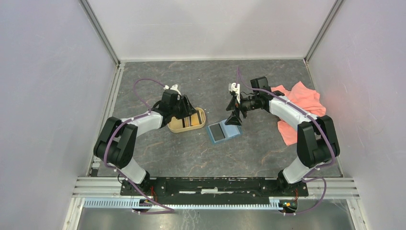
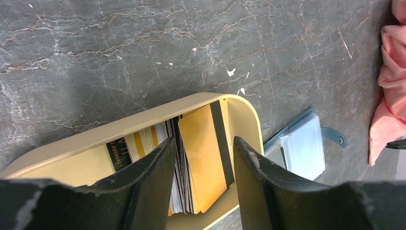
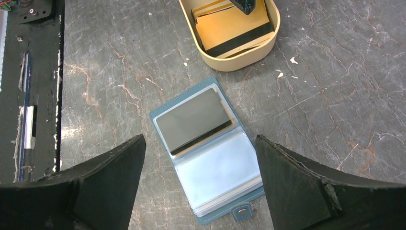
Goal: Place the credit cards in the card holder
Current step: Pick up the credit card from the storage box.
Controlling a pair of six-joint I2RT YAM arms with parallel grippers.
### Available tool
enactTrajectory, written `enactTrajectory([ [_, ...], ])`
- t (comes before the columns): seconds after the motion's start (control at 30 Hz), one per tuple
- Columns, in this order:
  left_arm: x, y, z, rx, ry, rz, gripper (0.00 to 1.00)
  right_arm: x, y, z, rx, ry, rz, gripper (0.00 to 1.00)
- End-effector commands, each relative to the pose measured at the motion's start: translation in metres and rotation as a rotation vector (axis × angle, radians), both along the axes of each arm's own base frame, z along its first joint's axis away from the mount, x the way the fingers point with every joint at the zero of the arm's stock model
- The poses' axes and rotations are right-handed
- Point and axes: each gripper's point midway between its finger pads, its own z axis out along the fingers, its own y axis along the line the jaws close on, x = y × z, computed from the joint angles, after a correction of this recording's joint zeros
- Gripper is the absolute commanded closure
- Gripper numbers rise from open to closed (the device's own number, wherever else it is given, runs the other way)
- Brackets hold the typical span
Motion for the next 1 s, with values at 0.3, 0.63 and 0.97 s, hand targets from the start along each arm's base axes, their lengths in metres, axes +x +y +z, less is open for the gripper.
enactTrajectory([
  [0.3, 0.0188, -0.0125, 0.0185, -0.042, -0.049, -0.003, 0.47, -0.0009, 0.0017, 0.0038, 0.024, -0.003, 0.024, 0.09],
  [0.63, 0.0209, -0.0117, 0.0165, -0.031, -0.045, 0.001, 0.47, -0.0019, 0.0021, 0.0045, 0.029, -0.003, 0.03, 0.09],
  [0.97, 0.0196, -0.0165, 0.0121, -0.037, -0.03, -0.013, 0.46, -0.0022, 0.002, 0.0046, 0.03, -0.002, 0.031, 0.09],
])
